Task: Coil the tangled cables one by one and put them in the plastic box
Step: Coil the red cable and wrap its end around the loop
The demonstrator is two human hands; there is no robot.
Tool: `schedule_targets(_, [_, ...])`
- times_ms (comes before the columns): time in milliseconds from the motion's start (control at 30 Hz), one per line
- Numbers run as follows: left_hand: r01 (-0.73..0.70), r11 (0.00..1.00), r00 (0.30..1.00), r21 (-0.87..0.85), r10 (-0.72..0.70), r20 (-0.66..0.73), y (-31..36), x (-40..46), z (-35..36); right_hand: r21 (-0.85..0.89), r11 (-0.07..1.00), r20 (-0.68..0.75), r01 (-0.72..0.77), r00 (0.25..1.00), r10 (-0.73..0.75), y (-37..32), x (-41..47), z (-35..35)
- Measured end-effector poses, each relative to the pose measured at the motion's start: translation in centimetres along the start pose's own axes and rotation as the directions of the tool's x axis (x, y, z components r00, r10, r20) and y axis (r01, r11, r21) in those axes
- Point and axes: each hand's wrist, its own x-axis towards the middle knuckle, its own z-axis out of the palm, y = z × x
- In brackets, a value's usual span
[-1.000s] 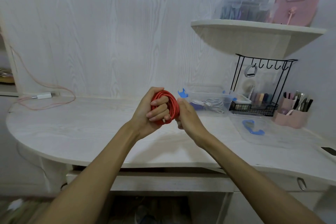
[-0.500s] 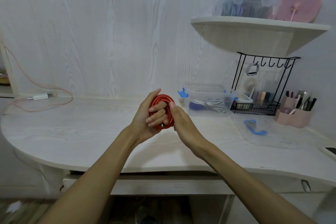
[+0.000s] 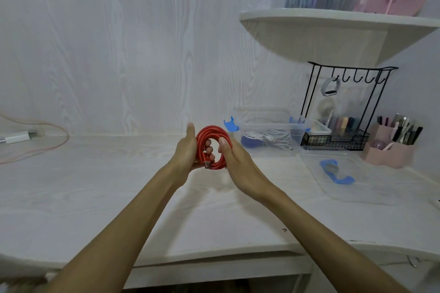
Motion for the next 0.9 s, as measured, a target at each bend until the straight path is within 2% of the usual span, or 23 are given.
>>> schedule_targets(67, [0.106,0.994,0.981,-0.026,-0.1,0.165,0.6,0.8,0.1,0.062,0.997,0.052,-0.056,0.997,0.053,1.1,0.6,-1.3])
schedule_targets(167, [0.233,0.969,0.895,-0.084,-0.18,0.408,0.8,1.5,0.6,0.126,0.99,0.146,-0.065,0.988,0.047,2.4,1.1,-3.2])
schedule_targets(233, [0.293,0.946,0.867,-0.137,-0.202,0.456,0.0,2.1,1.7,0.133,0.989,0.214,-0.062,0.976,0.032,3.4,1.2,-4.1])
schedule_targets(300, [0.329,0.932,0.874,-0.15,-0.24,0.423,-1.3,2.9,3.3,0.088,0.994,0.256,-0.071,0.966,0.046,4.6,1.1,-4.9])
schedule_targets(433, [0.181,0.983,0.943,0.017,-0.178,0.282,-3.7,4.3,5.7,0.009,0.994,0.335,-0.111,0.937,0.102,7.2,0.6,-6.3])
schedule_targets(533, [0.113,0.993,0.966,0.037,-0.119,0.231,-4.9,4.9,7.6,0.038,0.987,0.282,-0.155,0.95,0.138,8.4,0.5,-7.4])
schedule_targets(633, [-0.02,0.948,0.975,0.318,-0.053,0.218,-5.2,5.6,7.8,0.006,0.988,0.342,-0.153,0.929,0.142,8.5,0.5,-9.1])
schedule_targets(700, [-0.132,0.889,0.939,0.438,-0.029,0.343,-4.6,6.1,6.8,-0.131,0.973,0.445,-0.188,0.866,0.227,8.2,0.7,-10.7])
schedule_targets(733, [-0.157,0.864,0.906,0.479,-0.067,0.418,-4.0,6.2,6.3,-0.222,0.956,0.486,-0.193,0.828,0.28,8.1,0.8,-11.3])
schedule_targets(800, [-0.192,0.778,0.829,0.598,-0.198,0.523,-2.7,6.3,5.9,-0.38,0.912,0.551,-0.154,0.754,0.357,7.4,1.2,-12.1])
schedule_targets(900, [-0.278,0.557,0.737,0.782,-0.398,0.546,-1.5,5.7,7.4,-0.476,0.878,0.615,-0.046,0.697,0.37,6.2,2.0,-11.9])
